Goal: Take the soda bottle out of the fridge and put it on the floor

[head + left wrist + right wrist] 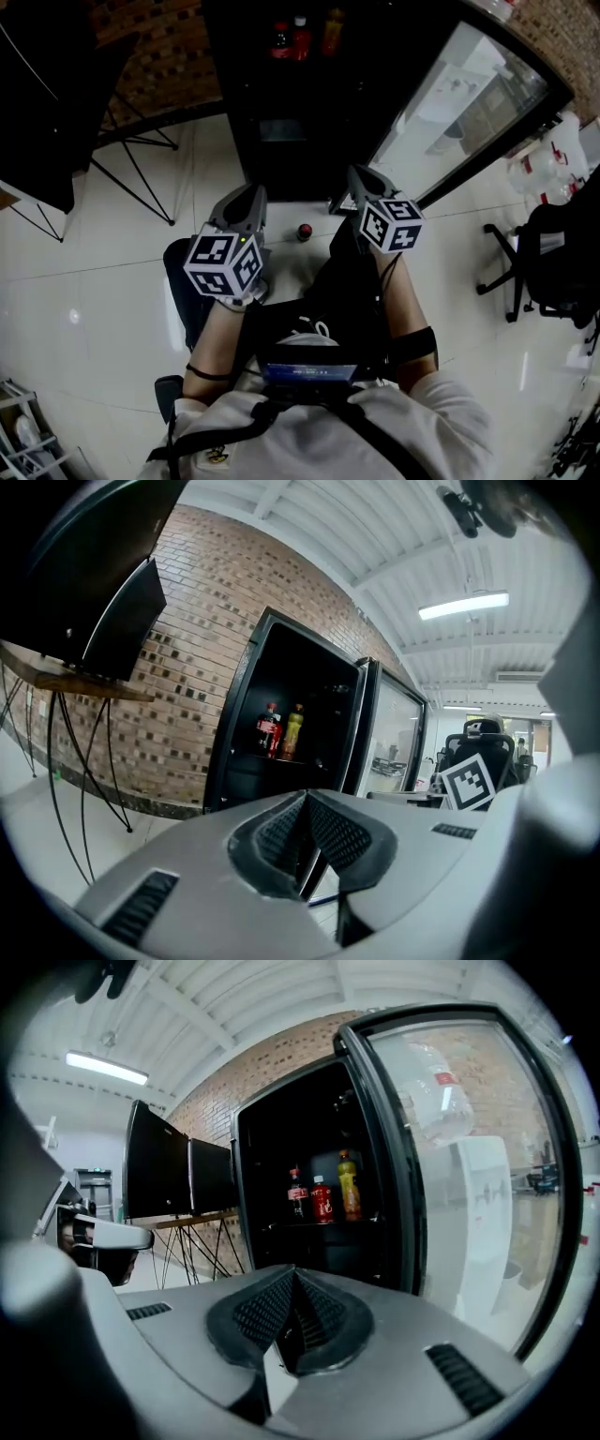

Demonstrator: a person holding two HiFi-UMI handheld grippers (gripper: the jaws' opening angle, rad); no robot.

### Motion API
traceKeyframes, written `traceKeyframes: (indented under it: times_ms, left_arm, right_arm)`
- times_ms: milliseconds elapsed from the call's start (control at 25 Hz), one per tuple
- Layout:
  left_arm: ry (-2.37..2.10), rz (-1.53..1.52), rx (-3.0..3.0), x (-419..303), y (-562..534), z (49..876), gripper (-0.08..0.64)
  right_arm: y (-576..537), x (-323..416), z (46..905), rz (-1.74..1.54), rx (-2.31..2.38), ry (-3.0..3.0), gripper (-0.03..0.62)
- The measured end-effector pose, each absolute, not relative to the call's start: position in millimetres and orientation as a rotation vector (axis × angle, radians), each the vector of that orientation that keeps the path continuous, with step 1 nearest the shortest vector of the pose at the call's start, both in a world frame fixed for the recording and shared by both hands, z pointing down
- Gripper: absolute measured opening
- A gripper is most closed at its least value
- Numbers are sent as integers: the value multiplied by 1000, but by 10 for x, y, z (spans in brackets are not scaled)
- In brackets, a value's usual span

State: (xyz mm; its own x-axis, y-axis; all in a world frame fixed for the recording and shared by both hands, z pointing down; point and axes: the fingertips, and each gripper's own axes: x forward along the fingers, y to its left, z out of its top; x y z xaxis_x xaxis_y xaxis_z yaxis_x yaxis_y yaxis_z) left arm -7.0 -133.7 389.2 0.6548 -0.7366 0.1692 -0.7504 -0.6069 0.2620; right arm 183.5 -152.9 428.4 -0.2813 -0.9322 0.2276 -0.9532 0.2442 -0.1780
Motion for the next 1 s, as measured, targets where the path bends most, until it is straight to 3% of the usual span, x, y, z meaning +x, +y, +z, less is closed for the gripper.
traceKeyframes:
  times_ms: [1000]
  left_arm:
    - [-1234,167,2533,54,-1327,4207,2]
  right_arm:
    - [-1278,2114,4265,431,1829,-2425,14]
